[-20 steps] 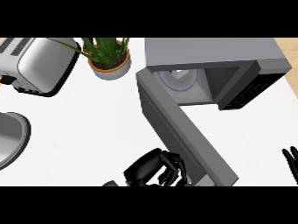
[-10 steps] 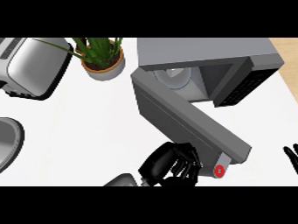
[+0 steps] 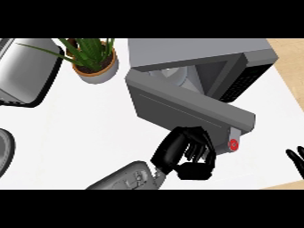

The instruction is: Pick up the milk, place it into the microwave and close the microwave

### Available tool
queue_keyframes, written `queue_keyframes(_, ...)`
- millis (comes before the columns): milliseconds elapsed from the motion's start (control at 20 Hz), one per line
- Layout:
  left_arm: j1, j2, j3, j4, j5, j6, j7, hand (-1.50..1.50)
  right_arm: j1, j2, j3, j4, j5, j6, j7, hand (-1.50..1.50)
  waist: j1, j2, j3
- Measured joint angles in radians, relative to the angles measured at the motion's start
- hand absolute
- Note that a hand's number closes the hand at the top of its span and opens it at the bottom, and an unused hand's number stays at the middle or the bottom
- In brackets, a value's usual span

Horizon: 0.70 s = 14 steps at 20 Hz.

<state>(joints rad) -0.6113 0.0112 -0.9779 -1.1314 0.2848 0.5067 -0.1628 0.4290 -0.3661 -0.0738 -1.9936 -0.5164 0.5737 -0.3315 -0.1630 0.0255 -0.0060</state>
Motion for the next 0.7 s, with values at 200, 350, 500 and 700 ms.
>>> queue_keyframes(200, -0.073, -0.006, 0.008, 0.044, 0.063, 0.062, -0.018, 1.50, -0.008, -0.013, 0.000, -0.038, -0.029, -0.019, 0.042, -1.50, -0.015, 0.006, 0.001)
queue_keyframes(350, -0.132, -0.008, 0.028, 0.086, 0.109, 0.092, -0.031, 1.50, -0.012, -0.020, 0.001, -0.055, -0.045, -0.033, 0.068, -1.50, -0.026, 0.011, 0.001)
queue_keyframes(500, -0.187, -0.011, 0.045, 0.131, 0.156, 0.108, -0.046, 1.50, -0.018, -0.029, -0.001, -0.075, -0.071, -0.050, 0.097, -1.50, -0.034, 0.015, 0.002)
queue_keyframes(700, -0.245, -0.012, 0.071, 0.187, 0.224, 0.112, -0.066, 1.50, -0.027, -0.043, -0.008, -0.094, -0.098, -0.064, 0.128, -1.50, -0.050, 0.023, 0.002)
